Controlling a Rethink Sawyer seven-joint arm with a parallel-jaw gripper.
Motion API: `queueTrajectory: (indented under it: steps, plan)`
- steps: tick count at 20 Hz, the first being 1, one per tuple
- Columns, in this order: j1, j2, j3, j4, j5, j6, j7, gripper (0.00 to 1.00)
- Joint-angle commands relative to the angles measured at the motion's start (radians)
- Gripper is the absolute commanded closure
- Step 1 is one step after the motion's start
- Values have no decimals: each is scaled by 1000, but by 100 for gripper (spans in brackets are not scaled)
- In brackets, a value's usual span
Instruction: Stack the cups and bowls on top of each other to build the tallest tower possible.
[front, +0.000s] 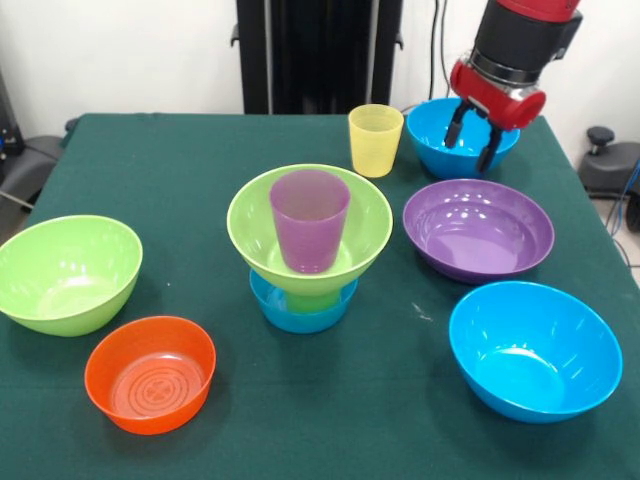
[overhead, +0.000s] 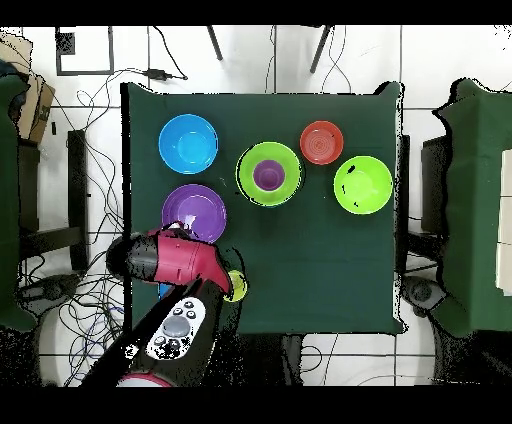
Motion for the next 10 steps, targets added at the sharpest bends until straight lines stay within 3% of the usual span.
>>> queueTrajectory:
  steps: [1,7,10]
  plan:
    - [24,-10,32,-43,51,119,202,0]
    - [26,-5,34,-31,63,98,186,0]
    - [24,8,56,4,74,36,177,0]
